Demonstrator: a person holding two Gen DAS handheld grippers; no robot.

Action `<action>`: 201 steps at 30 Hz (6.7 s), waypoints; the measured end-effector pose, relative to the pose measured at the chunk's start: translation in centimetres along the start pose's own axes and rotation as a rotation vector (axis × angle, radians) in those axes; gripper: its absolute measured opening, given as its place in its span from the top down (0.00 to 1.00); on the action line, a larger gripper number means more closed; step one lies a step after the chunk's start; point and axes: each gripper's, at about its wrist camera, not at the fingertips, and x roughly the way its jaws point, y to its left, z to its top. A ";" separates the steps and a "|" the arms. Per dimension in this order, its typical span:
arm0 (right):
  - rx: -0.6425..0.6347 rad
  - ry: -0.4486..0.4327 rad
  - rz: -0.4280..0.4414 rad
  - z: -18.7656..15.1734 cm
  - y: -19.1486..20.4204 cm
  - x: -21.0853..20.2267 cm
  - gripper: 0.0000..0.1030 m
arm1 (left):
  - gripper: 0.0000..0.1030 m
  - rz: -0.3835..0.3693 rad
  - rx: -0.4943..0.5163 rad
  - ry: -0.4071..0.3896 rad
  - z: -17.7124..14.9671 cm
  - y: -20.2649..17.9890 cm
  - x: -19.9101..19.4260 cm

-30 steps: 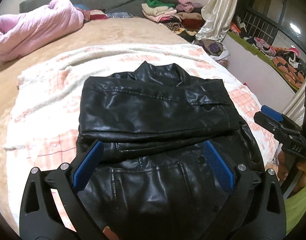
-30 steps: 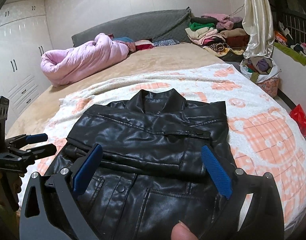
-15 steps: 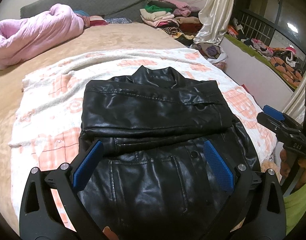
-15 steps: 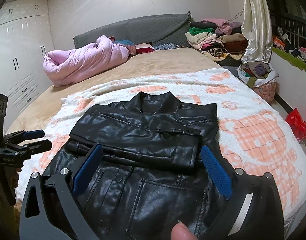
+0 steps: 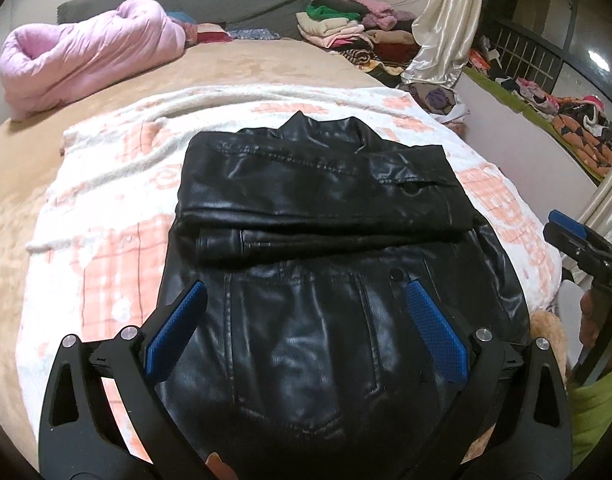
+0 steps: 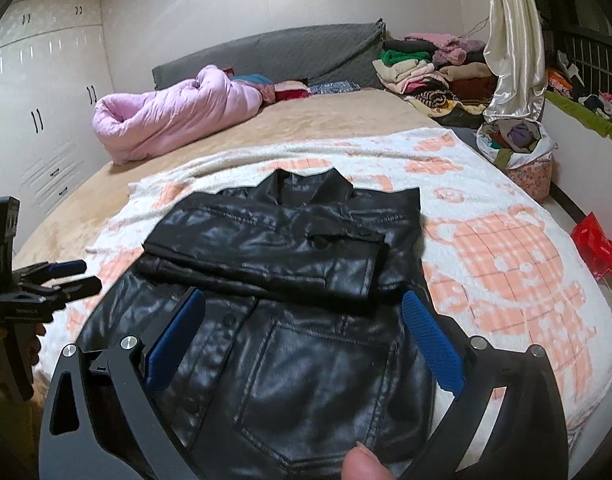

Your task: Fold large clothes

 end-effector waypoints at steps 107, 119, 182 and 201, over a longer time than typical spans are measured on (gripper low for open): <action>0.255 -0.082 0.351 2.9 -9.4 -1.7 0.84 | 0.94 -0.060 -0.186 -0.108 6.0 7.1 -2.2; 0.268 -0.049 0.238 6.7 -10.4 3.6 0.81 | 0.93 -0.070 -0.226 -0.083 10.0 8.9 2.0; 0.216 -0.035 -0.086 12.6 -14.7 17.5 0.87 | 0.96 0.120 -0.102 -0.148 14.3 11.6 10.0; 0.319 0.151 -0.223 8.8 -17.2 26.6 0.80 | 0.95 0.185 -0.167 0.026 12.8 14.4 20.1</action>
